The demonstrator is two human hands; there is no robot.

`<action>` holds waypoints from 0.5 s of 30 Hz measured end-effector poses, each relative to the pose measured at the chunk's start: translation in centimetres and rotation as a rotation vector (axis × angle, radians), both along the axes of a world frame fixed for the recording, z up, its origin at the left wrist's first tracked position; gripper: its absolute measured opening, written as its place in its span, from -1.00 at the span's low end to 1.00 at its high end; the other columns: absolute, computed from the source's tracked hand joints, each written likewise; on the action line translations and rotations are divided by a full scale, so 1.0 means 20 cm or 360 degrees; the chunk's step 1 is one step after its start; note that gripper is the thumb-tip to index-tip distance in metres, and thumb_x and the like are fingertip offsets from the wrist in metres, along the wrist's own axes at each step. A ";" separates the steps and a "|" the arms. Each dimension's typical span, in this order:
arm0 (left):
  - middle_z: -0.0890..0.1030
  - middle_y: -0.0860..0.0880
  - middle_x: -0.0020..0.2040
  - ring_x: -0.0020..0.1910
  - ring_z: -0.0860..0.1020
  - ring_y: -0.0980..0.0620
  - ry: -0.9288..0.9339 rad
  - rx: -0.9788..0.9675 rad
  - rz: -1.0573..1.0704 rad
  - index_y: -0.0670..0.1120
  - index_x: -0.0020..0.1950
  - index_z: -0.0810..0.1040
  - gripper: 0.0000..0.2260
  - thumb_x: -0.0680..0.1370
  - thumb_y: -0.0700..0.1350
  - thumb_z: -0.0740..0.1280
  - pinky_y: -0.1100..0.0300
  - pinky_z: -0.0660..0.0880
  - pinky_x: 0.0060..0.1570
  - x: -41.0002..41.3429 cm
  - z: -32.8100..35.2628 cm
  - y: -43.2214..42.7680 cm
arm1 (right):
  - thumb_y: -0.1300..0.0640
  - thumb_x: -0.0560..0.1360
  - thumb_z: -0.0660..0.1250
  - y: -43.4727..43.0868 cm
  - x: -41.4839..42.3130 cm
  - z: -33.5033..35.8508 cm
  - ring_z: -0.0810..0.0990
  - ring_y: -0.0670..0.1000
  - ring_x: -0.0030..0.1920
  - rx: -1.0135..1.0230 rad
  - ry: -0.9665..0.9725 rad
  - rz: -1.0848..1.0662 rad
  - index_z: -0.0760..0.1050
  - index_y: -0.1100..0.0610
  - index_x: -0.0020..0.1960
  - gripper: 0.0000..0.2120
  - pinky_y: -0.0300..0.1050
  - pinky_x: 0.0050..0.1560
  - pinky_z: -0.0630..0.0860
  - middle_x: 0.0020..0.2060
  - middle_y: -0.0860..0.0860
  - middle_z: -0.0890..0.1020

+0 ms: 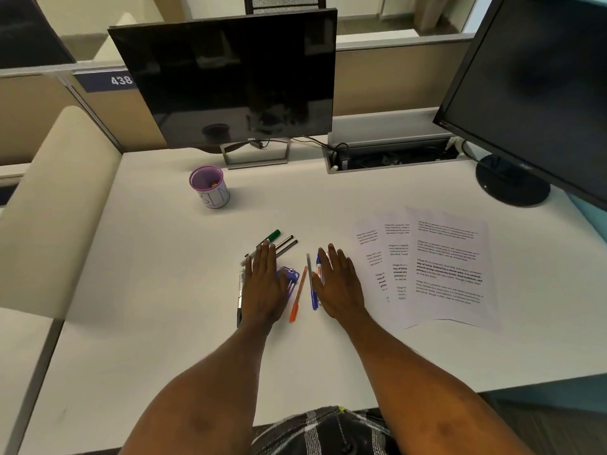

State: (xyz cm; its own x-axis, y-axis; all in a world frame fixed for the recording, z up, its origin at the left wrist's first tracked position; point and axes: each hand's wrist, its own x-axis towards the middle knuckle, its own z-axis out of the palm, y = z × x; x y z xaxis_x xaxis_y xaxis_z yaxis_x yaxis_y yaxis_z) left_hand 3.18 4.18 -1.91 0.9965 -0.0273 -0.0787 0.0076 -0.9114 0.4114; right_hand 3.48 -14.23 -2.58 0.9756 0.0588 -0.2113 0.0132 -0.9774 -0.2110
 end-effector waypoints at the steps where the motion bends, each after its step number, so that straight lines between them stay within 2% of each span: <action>1: -0.10 -0.03 0.74 0.71 -0.16 0.03 -0.0002 0.0013 -0.0011 -0.07 0.72 -0.10 -0.43 0.76 0.06 -0.02 -0.02 -0.14 0.69 0.02 0.00 0.01 | -0.22 0.69 -0.04 0.01 0.01 -0.01 -0.08 0.11 0.66 -0.0018 0.0002 0.0008 -0.16 0.02 0.67 -0.34 0.07 0.64 -0.03 0.66 0.07 -0.09; 5: -0.10 -0.02 0.74 0.71 -0.15 0.03 0.0018 0.0079 -0.0047 -0.06 0.72 -0.10 -0.43 0.75 0.07 -0.02 -0.02 -0.16 0.69 0.10 -0.03 0.09 | -0.25 0.67 -0.06 0.04 0.03 -0.05 -0.13 0.14 0.66 -0.0043 0.0005 -0.0014 -0.21 -0.01 0.66 -0.32 0.13 0.63 -0.03 0.66 0.08 -0.15; 10: 0.00 -0.07 0.73 0.72 -0.07 0.00 -0.0058 0.0190 -0.0116 -0.12 0.71 0.02 -0.46 0.75 0.01 0.00 -0.04 -0.13 0.69 0.24 -0.05 0.20 | -0.26 0.67 -0.06 0.07 0.04 -0.09 -0.16 0.17 0.65 -0.0081 -0.0041 -0.0006 -0.17 0.00 0.67 -0.32 0.20 0.62 -0.04 0.66 0.10 -0.16; 15: 0.06 -0.07 0.73 0.72 -0.03 0.00 0.0026 -0.0033 -0.0172 -0.13 0.69 0.14 -0.47 0.76 0.05 0.06 0.04 -0.08 0.69 0.41 -0.05 0.25 | -0.26 0.67 -0.03 0.11 0.04 -0.13 -0.17 0.18 0.65 -0.0083 -0.0042 -0.0037 -0.15 -0.02 0.67 -0.32 0.24 0.62 -0.07 0.65 0.10 -0.16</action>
